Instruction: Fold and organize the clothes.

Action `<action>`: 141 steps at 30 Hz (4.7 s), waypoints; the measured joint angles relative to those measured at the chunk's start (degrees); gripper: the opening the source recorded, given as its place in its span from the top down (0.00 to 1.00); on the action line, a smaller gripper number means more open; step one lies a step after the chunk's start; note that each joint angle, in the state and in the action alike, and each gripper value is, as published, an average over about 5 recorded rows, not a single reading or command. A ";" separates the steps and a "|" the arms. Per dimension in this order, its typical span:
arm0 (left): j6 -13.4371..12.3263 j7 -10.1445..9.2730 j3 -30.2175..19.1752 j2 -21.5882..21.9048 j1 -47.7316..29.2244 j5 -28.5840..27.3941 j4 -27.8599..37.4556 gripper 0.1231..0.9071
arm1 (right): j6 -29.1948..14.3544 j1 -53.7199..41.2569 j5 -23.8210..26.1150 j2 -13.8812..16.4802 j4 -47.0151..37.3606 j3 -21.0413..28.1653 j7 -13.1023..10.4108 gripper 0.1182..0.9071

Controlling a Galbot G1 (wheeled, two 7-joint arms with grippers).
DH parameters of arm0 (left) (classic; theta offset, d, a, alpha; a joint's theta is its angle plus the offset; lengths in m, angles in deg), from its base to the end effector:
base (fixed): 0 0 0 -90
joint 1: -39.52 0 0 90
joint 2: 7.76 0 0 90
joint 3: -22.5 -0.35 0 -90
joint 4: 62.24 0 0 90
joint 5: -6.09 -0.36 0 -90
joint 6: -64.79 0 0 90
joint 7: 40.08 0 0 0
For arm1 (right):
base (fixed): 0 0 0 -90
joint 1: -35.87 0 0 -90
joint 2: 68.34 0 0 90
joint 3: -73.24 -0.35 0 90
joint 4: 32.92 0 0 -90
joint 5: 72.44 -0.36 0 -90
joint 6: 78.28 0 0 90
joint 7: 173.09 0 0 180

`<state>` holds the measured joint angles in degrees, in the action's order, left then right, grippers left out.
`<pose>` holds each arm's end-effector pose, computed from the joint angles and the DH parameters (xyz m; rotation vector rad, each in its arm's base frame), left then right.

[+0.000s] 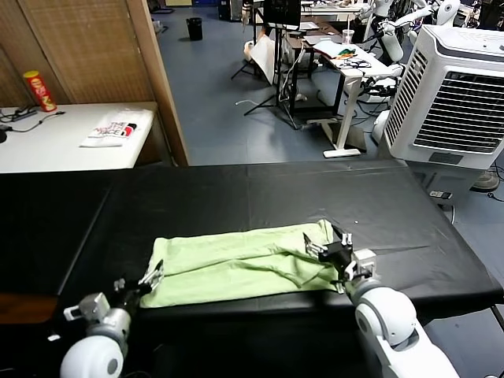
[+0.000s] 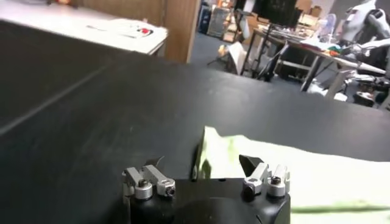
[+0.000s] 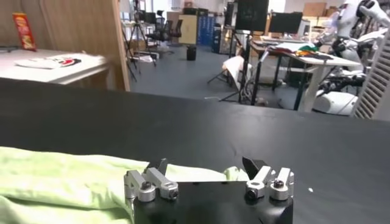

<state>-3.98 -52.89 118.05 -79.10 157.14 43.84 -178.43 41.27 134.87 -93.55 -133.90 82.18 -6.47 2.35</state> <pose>0.2056 0.0907 -0.3006 0.1425 -2.6870 0.3643 0.2849 -0.0286 -0.2514 0.3465 -2.7899 0.1269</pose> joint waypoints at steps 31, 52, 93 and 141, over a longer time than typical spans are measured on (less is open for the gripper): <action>-4.23 4.00 6.95 13.11 -1.09 -19.26 5.52 0.97 | -0.60 4.43 1.75 -2.04 3.77 -2.25 -0.23 0.14; 3.13 -3.03 -18.41 -2.71 -7.78 -11.22 -6.04 0.97 | -0.93 10.96 7.48 -3.68 6.14 -7.10 -0.77 0.14; -1.28 2.33 -12.12 -9.95 -9.18 -5.66 -1.81 0.14 | -3.95 -0.42 11.00 -7.33 -1.75 8.46 6.01 0.14; -5.80 5.48 -3.73 -13.33 -7.96 -1.41 5.65 0.98 | -9.19 2.34 13.61 -8.57 1.35 7.41 0.74 0.14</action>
<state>-9.78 -47.41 114.32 -92.43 149.18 42.42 -172.77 32.08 137.20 -79.95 -142.47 83.53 0.94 3.09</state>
